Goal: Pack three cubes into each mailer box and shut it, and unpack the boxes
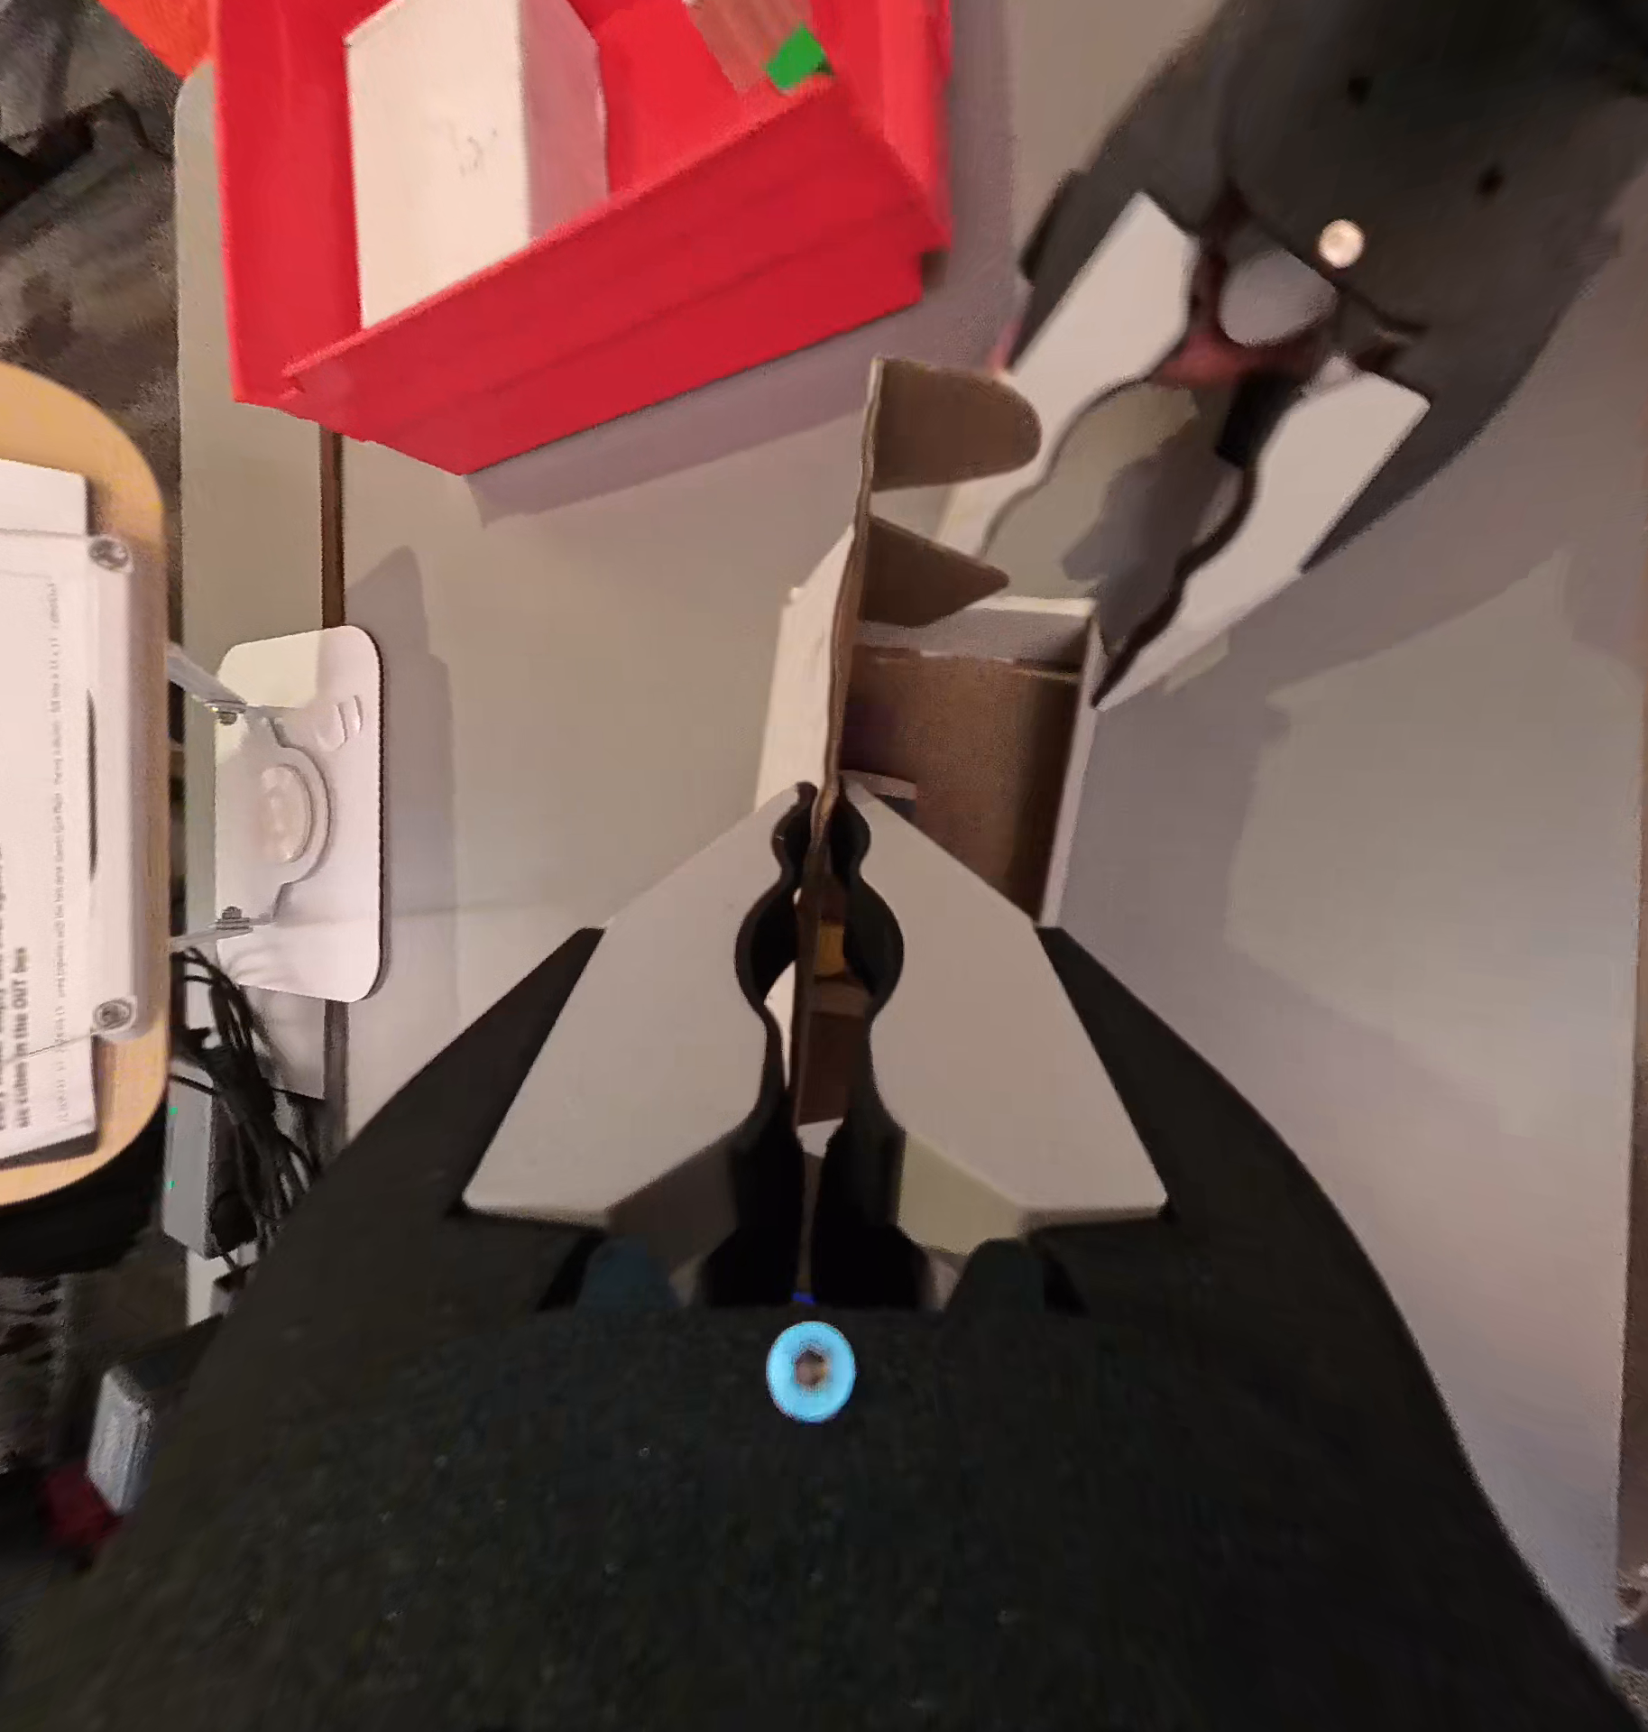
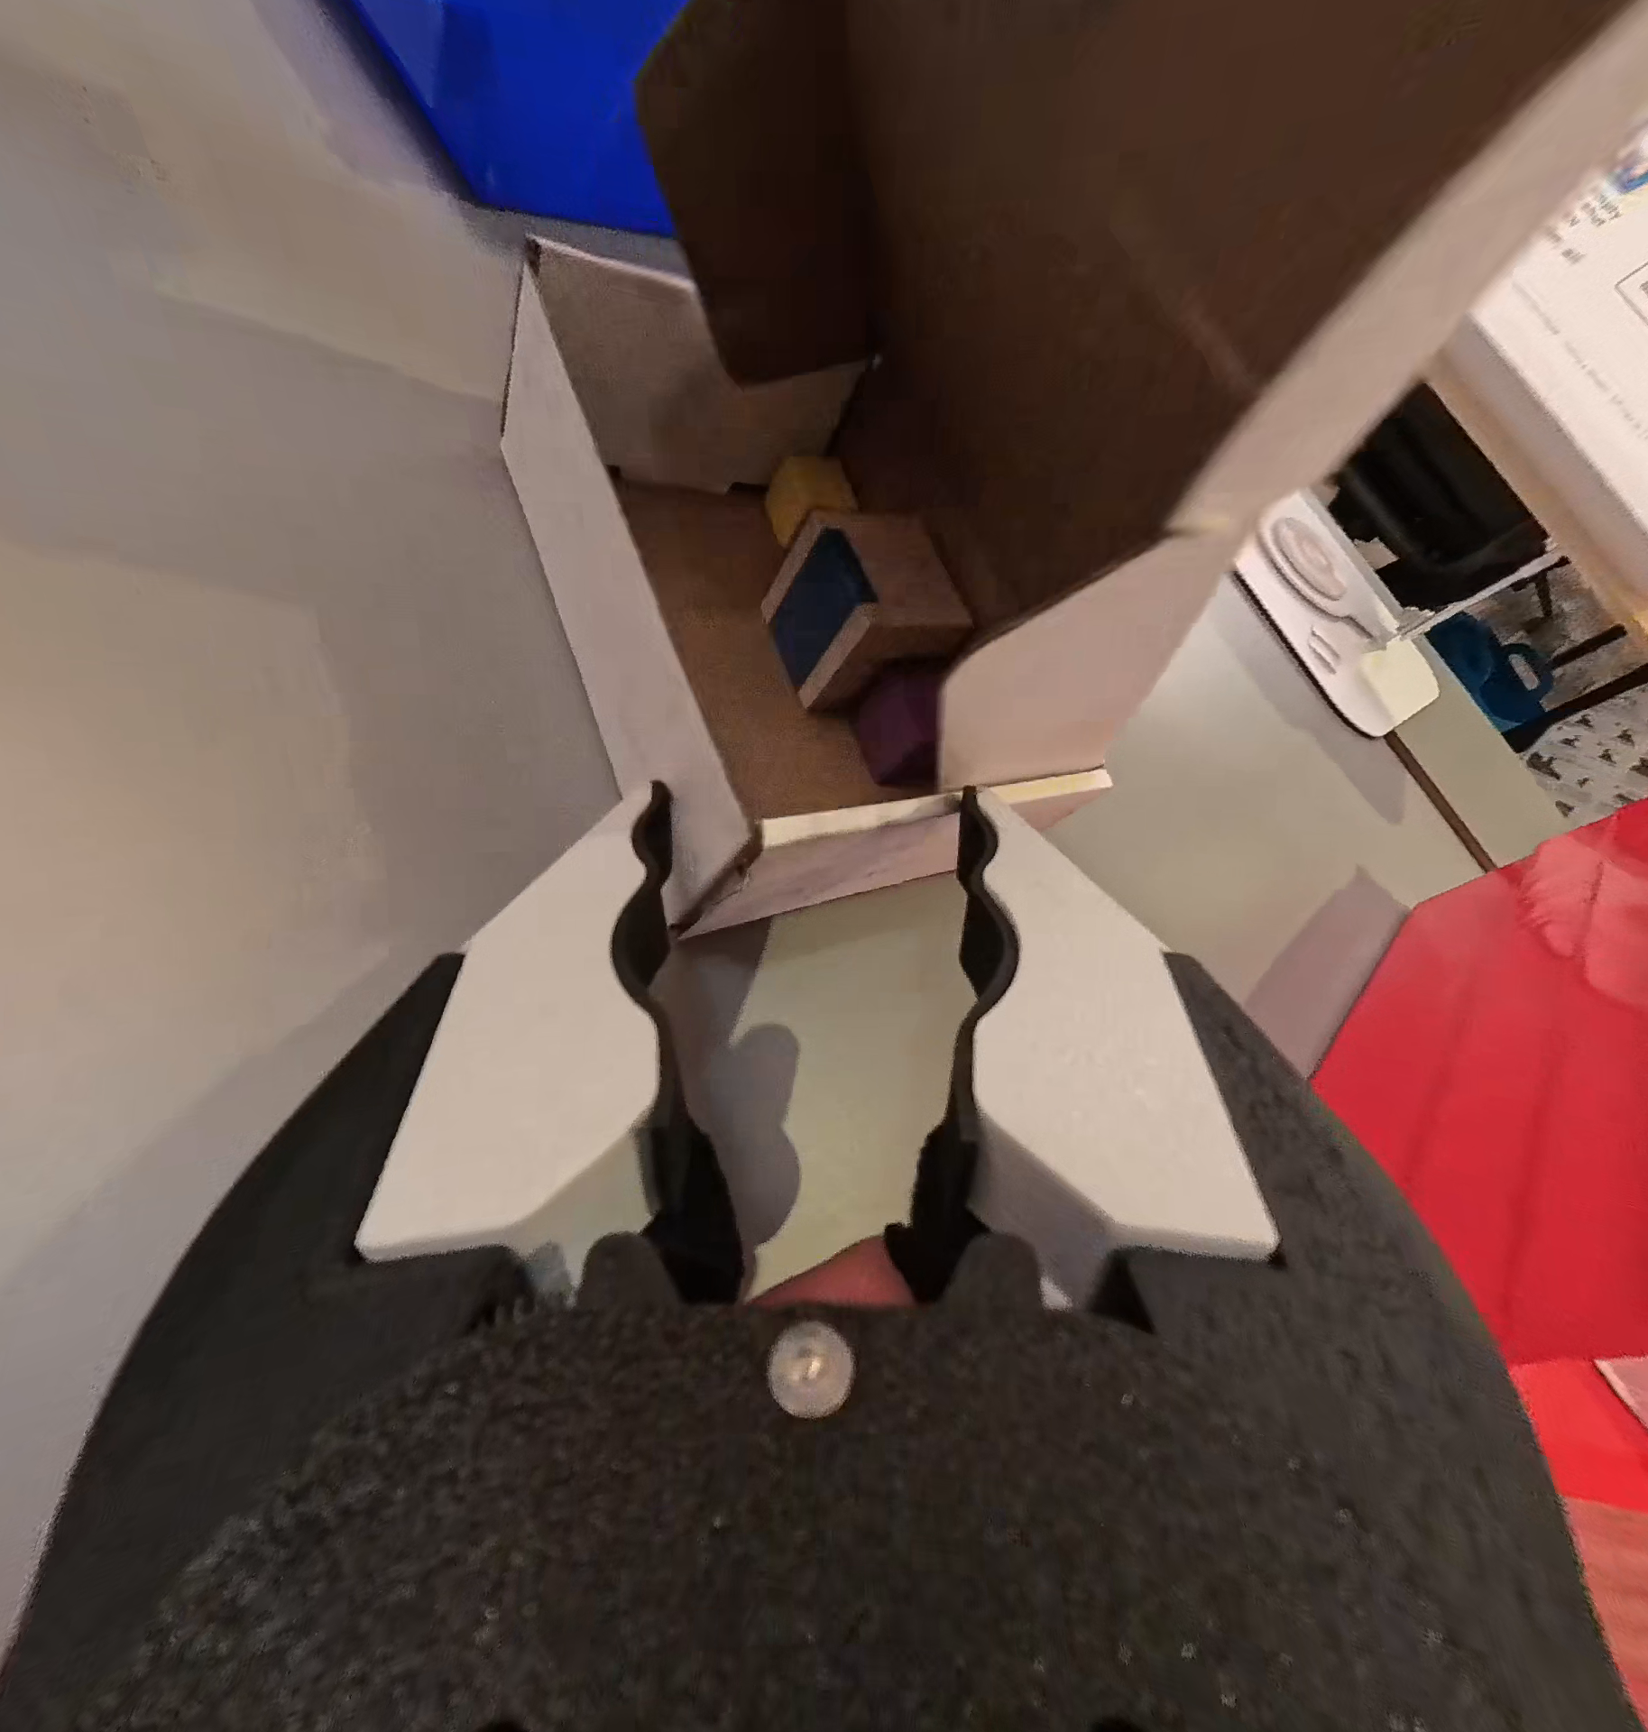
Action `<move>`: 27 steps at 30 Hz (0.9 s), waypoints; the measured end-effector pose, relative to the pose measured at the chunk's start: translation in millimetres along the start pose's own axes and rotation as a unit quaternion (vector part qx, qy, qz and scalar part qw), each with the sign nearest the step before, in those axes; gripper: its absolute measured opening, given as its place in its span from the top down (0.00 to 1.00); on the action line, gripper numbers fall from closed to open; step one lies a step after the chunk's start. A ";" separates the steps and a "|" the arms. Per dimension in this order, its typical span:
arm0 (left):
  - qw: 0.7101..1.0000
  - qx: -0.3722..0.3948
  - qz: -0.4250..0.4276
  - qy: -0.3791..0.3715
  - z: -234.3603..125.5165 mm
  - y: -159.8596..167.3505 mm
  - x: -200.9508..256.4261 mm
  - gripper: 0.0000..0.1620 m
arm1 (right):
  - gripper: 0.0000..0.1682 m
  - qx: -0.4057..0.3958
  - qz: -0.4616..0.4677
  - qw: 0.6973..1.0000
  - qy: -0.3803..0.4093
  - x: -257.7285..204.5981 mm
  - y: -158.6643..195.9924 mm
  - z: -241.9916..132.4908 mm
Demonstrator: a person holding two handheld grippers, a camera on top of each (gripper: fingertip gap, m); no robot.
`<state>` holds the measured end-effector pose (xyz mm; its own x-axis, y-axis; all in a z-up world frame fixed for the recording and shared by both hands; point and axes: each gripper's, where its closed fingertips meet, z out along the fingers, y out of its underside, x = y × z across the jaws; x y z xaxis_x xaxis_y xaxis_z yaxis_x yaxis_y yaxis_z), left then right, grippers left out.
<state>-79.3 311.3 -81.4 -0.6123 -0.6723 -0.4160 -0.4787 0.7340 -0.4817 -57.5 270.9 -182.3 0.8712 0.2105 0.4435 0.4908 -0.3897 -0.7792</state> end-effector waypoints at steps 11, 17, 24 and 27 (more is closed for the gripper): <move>0.991 -0.122 -0.037 0.039 54.2 20.5 -114.6 1.00 | 0.61 -0.031 -0.061 0.998 0.014 0.1 4.8 3.6; 0.972 -0.195 -0.066 0.109 118.3 64.5 -117.0 1.00 | 0.60 -0.044 -0.072 0.996 0.016 -0.7 5.9 3.9; 0.967 -0.188 -0.099 0.139 138.5 77.1 -107.4 1.00 | 0.60 -0.048 -0.071 0.996 0.013 0.3 6.0 4.1; 0.974 -0.163 -0.107 0.113 120.6 66.2 -122.8 1.00 | 0.61 -0.056 -0.082 0.995 0.010 5.5 7.0 6.2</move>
<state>40.1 431.0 -155.2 -0.5819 -0.8020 -0.1347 -0.7627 0.5957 -0.2520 -49.2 274.9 -188.1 0.7788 0.2626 0.5696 0.6212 -0.4491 -0.6423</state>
